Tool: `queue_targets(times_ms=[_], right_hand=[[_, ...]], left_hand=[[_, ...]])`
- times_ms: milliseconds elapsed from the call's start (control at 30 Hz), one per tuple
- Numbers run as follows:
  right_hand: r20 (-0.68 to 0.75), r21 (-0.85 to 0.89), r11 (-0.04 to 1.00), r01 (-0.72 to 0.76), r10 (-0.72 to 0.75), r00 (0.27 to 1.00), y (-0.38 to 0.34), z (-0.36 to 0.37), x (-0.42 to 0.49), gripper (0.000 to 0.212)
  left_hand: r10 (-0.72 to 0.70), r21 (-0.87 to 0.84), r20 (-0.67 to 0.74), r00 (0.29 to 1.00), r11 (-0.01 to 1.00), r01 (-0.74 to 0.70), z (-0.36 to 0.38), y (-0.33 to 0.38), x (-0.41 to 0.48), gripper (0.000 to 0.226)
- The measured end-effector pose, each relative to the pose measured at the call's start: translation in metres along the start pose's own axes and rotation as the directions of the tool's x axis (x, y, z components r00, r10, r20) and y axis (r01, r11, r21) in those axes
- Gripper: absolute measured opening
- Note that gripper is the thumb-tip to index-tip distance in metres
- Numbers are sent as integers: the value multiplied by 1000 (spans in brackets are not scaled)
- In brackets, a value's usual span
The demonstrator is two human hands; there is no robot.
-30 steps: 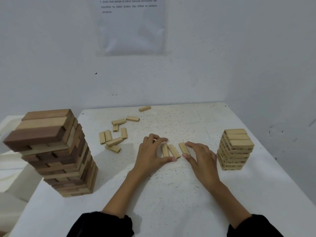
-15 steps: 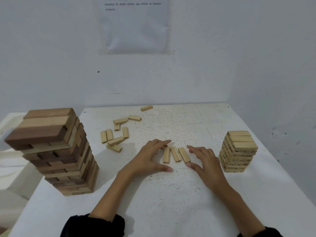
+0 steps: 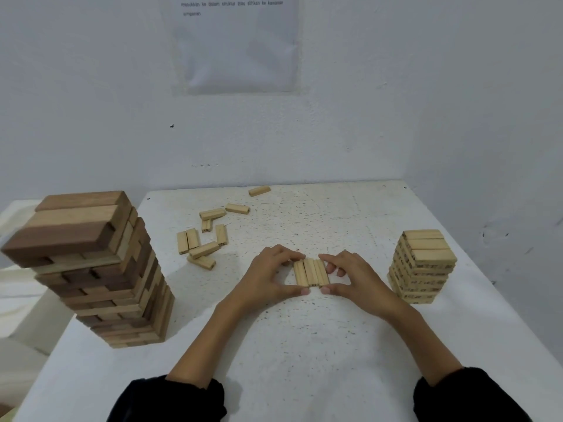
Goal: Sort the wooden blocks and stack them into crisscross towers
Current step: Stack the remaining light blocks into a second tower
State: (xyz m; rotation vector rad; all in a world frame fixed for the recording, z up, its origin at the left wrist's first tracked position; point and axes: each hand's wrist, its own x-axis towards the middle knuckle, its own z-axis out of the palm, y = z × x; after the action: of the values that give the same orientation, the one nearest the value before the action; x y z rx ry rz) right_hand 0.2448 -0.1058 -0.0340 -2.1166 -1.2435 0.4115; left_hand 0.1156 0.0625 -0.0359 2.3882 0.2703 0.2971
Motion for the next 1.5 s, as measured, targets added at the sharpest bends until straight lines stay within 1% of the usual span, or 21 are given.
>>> queue_targets(times_ms=[133,400,467,567,633,733,833,1000,1100,1300,1500], right_hand=[[51,24,1000,-13,12,999,0,-7,6,63],[96,48,999,18,-23,995,2,-11,10,58],[104,50,998,29,-35,994,2,-12,10,59],[115,41,999,27,-31,993,1,-12,10,66],[118,37,999,18,-22,993,1,-12,10,70],[121,29,999,23,-27,992,2,-11,11,67],[118,15,999,43,-45,992,3,-10,12,59],[97,-49,996,73,-68,993,4,-8,12,56],[85,-93,991,102,-94,992,3,-6,12,54],[109,-46,996,82,-77,991,1,-10,15,57],[100,-17,995,94,-92,991,-1,-10,15,55]], left_hand=[[-4,-6,2,1000,1000,4,0,-1,0,54],[-10,-29,22,1000,1000,10,0,-2,-2,53],[-26,-33,21,999,999,26,-1,0,-2,60],[-40,-45,11,999,998,40,1,0,-3,79],[-38,-6,-14,999,999,38,1,0,-5,82],[-32,43,-58,998,998,35,2,1,-5,69],[-27,22,-54,998,999,28,4,1,-5,57],[-19,-19,-71,997,1000,18,5,2,-6,59],[-32,-55,-81,996,998,28,4,4,-7,57],[-98,-96,-95,991,991,89,2,10,-9,55],[-101,-67,-102,990,993,94,2,13,-10,58]])
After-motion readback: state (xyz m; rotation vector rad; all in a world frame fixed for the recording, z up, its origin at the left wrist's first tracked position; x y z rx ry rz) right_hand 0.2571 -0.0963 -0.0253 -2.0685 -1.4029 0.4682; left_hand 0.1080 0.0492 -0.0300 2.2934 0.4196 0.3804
